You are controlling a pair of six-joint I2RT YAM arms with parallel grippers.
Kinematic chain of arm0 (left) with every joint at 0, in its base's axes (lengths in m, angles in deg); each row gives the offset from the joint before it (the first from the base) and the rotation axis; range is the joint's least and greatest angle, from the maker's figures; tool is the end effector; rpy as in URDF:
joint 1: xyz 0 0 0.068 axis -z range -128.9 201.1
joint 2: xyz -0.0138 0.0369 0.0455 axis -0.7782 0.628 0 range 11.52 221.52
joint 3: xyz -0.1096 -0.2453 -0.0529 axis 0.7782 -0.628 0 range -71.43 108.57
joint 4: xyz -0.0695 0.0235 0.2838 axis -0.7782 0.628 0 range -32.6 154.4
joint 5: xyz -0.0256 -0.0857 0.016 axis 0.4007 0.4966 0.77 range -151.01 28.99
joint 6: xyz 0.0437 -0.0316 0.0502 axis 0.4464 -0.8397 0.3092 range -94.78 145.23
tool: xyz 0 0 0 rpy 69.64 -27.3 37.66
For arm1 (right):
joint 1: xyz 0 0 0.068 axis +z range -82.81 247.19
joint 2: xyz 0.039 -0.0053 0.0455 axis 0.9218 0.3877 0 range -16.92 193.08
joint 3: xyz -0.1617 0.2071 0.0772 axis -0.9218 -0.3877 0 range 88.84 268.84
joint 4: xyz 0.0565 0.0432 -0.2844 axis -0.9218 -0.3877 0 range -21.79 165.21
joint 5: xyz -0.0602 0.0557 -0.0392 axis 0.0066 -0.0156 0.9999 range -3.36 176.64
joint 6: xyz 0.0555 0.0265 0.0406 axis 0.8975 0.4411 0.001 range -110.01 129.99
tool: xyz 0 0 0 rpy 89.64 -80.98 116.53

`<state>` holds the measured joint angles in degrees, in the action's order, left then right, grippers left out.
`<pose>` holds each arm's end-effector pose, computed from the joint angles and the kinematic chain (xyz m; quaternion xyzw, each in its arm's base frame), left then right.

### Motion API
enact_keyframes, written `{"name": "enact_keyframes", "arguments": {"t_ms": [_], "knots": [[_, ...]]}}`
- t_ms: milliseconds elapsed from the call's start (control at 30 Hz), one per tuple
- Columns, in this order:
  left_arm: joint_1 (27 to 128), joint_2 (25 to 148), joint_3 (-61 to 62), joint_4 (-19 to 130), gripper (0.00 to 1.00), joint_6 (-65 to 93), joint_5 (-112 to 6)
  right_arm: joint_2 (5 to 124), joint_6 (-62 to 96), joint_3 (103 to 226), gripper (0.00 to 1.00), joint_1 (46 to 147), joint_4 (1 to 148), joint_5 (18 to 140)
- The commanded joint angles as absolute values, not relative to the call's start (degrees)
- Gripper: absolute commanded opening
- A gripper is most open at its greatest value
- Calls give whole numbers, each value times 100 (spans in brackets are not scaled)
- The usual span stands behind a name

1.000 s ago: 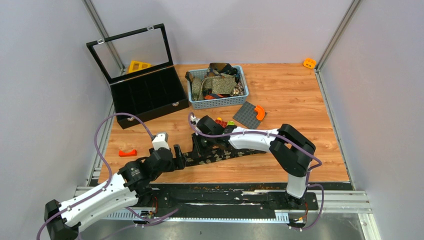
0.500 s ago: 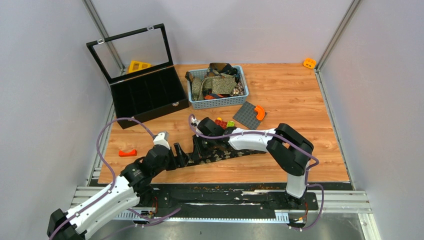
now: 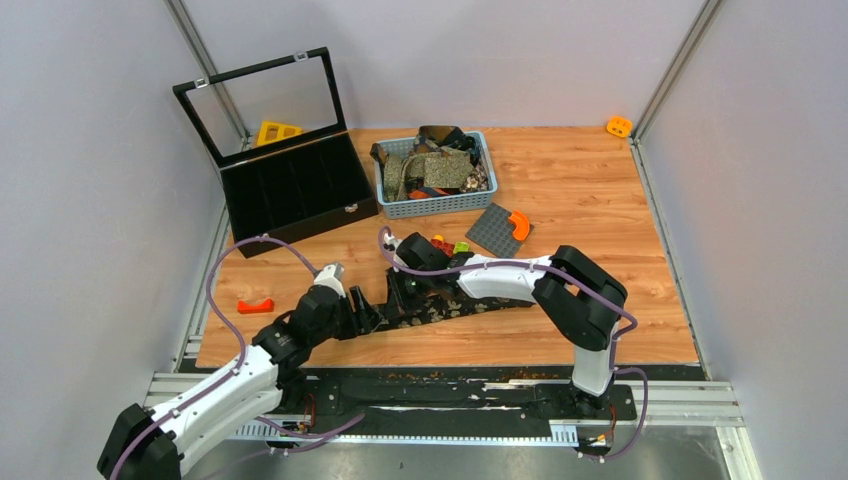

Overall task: Roll the ties
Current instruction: Roll the tie at the center of the board.

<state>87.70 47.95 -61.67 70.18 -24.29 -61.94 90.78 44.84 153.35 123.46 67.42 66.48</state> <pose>0.1510 -0.1108 0.1134 -0.1051 0.8981 -0.2862 0.3169 0.2198 0.3675 0.1167 -0.2299 0.9010 0.3502 0.1124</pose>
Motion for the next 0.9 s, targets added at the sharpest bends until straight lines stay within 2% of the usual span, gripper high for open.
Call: {"name": "enact_keyframes", "arguments": {"t_ms": [0,133,367,433,867], "knots": [[8724,5029,-6295,6471,65,-2347,-5997,9209,4378,15273,0,12290,6776,6775],[8706,5301,-6291,6222,56,-2331,-5982,9207,4371,15295,0,12282,6759,6741],[8702,5856,-6030,6233,32,-2120,-5943,9075,4320,15500,0,12258,6598,6561],[8697,5911,-5921,6358,28,-2027,-5906,9001,4280,15607,0,12218,6527,6460],[8696,6059,-5084,7602,22,-1633,-5806,9051,4184,15870,0,12000,6413,6295]]}}
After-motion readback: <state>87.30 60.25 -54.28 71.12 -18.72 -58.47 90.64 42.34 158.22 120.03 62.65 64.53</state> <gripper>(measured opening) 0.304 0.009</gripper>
